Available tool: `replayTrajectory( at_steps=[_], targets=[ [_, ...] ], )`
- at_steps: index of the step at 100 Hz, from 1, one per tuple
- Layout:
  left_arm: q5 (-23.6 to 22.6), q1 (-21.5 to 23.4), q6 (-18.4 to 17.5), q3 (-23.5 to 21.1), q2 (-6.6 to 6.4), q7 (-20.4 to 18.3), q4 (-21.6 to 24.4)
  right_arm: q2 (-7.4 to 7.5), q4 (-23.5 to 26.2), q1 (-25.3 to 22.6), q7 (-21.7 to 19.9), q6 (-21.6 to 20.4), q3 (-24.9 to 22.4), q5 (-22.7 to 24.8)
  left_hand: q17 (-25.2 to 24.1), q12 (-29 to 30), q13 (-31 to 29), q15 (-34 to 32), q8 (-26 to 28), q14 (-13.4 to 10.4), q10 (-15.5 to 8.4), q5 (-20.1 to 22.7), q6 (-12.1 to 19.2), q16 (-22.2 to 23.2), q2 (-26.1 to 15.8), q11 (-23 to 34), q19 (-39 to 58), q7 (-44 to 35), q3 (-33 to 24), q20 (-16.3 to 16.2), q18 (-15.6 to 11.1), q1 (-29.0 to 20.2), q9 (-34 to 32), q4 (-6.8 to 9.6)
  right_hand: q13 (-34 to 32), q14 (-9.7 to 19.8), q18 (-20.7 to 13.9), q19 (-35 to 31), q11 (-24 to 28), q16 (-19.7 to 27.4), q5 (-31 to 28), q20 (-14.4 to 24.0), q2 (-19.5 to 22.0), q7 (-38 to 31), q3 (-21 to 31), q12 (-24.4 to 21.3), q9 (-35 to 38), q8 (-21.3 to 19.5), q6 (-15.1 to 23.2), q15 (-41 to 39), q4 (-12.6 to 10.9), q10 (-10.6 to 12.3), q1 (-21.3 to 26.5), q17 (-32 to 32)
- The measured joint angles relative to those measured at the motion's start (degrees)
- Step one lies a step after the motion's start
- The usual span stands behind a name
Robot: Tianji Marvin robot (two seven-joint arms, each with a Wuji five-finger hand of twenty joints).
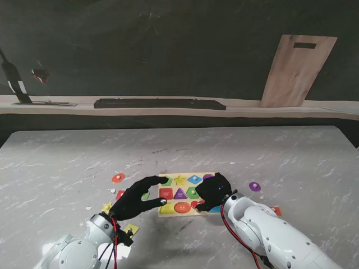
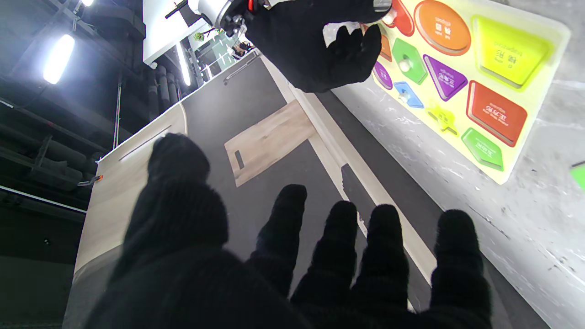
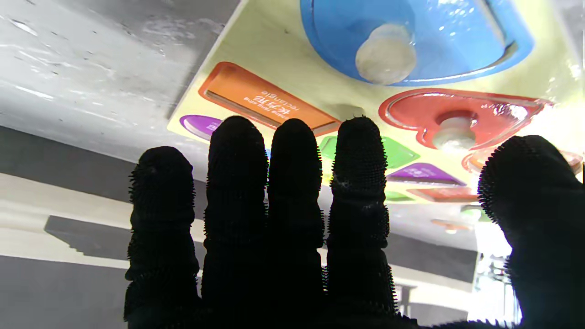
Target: Fit puzzle pieces into a puzzle board
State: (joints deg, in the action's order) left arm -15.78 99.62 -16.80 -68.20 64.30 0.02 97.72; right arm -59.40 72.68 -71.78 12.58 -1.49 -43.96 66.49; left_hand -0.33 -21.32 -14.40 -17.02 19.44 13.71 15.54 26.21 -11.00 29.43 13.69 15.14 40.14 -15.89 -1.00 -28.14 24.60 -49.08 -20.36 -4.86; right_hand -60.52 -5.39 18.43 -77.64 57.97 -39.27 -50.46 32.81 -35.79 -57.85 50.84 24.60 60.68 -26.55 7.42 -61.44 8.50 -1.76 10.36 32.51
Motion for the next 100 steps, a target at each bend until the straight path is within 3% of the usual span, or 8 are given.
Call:
replayTrajectory(
  at_steps=[19, 27, 29, 41, 53, 71, 100],
  targets=[
    [0.0, 0.0, 0.0, 0.0, 0.0, 0.02, 0.0, -0.37, 2.62, -3.85, 0.74, -1.32, -6.87, 0.76, 0.0, 0.0, 0.0, 0.0, 0.0, 0.0, 0.0, 0.0, 0.0, 0.0, -0.01, 0.0, 0.0, 0.0, 0.0, 0.0, 0.0, 0.0, 0.0, 0.0, 3.57, -0.01, 0.0, 0.08, -0.15, 0.29, 3.75, 0.0, 3.19, 1.45, -2.83, 0.38, -3.78, -0.59, -0.12, 0.96, 0.0, -0.04, -0.95, -2.79],
    [0.0, 0.01, 0.0, 0.0, 0.0, 0.02, 0.0, -0.39, 3.72, -5.26, 1.02, -2.11, -9.91, 2.32, 0.0, 0.0, 0.0, 0.0, 0.0, 0.0, 0.0, 0.0, 0.0, 0.0, -0.03, 0.0, 0.0, 0.0, 0.0, 0.0, 0.0, 0.0, 0.0, 0.0, 6.96, -0.01, 0.0, 0.87, -0.97, 0.98, 10.25, 0.0, 3.17, 3.75, -2.84, 0.4, -8.77, -0.59, -0.12, 2.94, -0.08, -0.06, -0.9, -5.15],
    [0.0, 0.01, 0.0, 0.0, 0.0, 0.02, 0.0, -0.39, 3.88, -5.51, 1.02, -2.31, -10.61, 2.7, 0.0, 0.0, 0.0, 0.0, 0.0, 0.0, 0.0, 0.0, 0.0, 0.0, -0.03, 0.0, 0.0, 0.0, 0.0, 0.0, 0.0, 0.0, 0.0, 0.0, 7.74, -0.01, -0.02, 1.28, -1.19, 1.0, 11.64, 0.0, 3.13, 3.92, -2.84, 0.45, -9.94, -0.59, -0.07, 3.33, -1.09, -0.06, -0.56, -5.87],
    [0.0, 0.02, 0.12, 0.0, 0.02, 0.12, 0.0, -0.35, 4.85, -6.72, -0.17, -3.44, -15.04, 2.87, 0.0, 0.0, 0.0, 0.0, 0.0, 0.0, 0.0, 0.0, 0.0, 0.0, -0.04, 0.0, 0.0, 0.0, 0.0, 0.0, 0.0, 0.0, 0.0, 0.0, 11.58, 0.1, -0.1, 2.72, -1.97, 1.25, 17.85, 0.0, 2.94, 5.18, 0.5, 0.99, -15.19, -0.6, 0.26, 5.19, -1.69, -0.02, 0.37, -8.54],
    [0.0, 0.02, 0.28, 0.0, 0.03, 0.18, 0.0, 0.04, 4.74, -6.58, -0.7, -4.54, -17.44, 4.12, 0.0, 0.0, 0.0, 0.0, 0.0, 0.0, 0.0, 0.0, 0.0, 0.0, -0.05, 0.0, 0.0, 0.0, 0.0, 0.0, 0.0, 0.0, 0.0, 0.0, 11.86, 1.43, -0.87, 2.78, -2.39, 1.6, 20.7, 0.0, 2.31, 5.43, 2.3, 1.25, -16.17, -0.6, 1.63, 5.59, -1.69, 0.36, 0.37, -7.25],
    [0.0, 0.0, 0.53, 0.0, 0.04, 0.22, 0.0, 0.94, 1.61, -4.34, -0.83, -4.42, -18.77, 8.29, 0.0, 0.0, 0.0, 0.0, 0.0, 0.0, 0.0, 0.0, 0.0, 0.0, -0.06, 0.0, 0.0, 0.0, 0.0, 0.0, 0.0, 0.0, 0.0, 0.0, 9.27, 2.63, -1.63, 1.43, -1.46, 1.0, 20.49, 0.77, 3.29, 4.86, 2.76, 1.91, -14.47, -0.72, 2.61, 4.1, -1.69, 1.38, 0.33, -3.61],
    [0.11, -0.09, 0.79, 0.05, 0.06, 0.34, -0.07, 1.98, -2.19, -2.67, -5.08, 3.87, -19.64, 9.03, 0.0, 0.0, 0.0, 0.0, 0.0, 0.0, 0.0, 0.0, 0.0, 0.0, -0.07, 0.0, 0.0, 0.0, 0.0, 0.0, 0.0, 0.0, 0.0, 0.0, 5.72, 2.12, -1.65, -1.61, 0.01, -0.64, 12.98, 3.25, 9.49, 1.11, -1.44, 2.01, -10.61, -3.64, 2.8, 0.34, -1.69, 1.79, 0.29, -0.32]
  ],
)
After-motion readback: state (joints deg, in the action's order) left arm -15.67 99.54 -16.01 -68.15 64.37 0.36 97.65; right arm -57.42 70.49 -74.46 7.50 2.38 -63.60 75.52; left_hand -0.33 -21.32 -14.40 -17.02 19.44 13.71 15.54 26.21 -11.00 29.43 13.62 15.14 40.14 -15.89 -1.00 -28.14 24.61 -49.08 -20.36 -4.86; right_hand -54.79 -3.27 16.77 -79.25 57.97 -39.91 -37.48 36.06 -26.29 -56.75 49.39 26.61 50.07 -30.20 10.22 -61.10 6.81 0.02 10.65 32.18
